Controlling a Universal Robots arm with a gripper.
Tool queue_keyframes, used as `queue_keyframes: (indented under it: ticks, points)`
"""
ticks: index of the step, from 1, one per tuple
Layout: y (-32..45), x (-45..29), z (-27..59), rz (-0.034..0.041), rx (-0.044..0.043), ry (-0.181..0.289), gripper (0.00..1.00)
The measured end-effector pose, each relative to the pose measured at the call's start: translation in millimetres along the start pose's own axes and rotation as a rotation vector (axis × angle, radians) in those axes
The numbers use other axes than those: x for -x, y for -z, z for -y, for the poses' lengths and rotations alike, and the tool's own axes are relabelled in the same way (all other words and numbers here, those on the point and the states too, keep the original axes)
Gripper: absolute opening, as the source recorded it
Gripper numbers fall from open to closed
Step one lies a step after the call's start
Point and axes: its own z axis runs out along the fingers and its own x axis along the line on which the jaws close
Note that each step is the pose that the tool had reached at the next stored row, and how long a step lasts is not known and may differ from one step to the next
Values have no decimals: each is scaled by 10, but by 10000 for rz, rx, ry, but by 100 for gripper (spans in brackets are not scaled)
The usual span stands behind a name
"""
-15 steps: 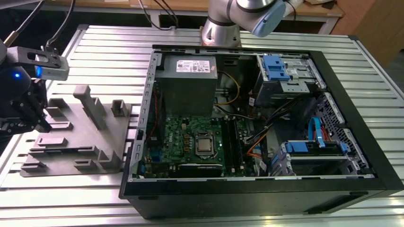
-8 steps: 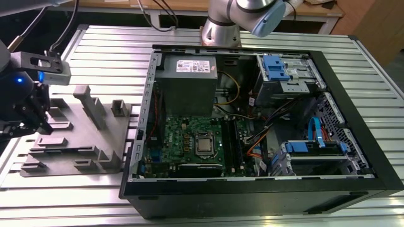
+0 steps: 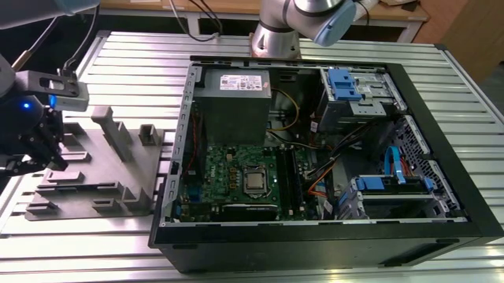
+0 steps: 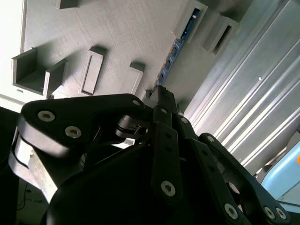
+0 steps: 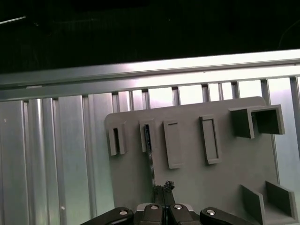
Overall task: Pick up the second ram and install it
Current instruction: 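Pick up the second ram and move it above second insertion slot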
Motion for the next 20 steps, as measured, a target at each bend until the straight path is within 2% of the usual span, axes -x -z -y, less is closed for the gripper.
queue_keyframes:
  ticks: [6,13,20]
  points:
    - [-76,-31,3,3,-21,0,7]
    - [-181,-35,7,3,-19,0,7]
    - [-214,-44,9,4,-21,0,7]
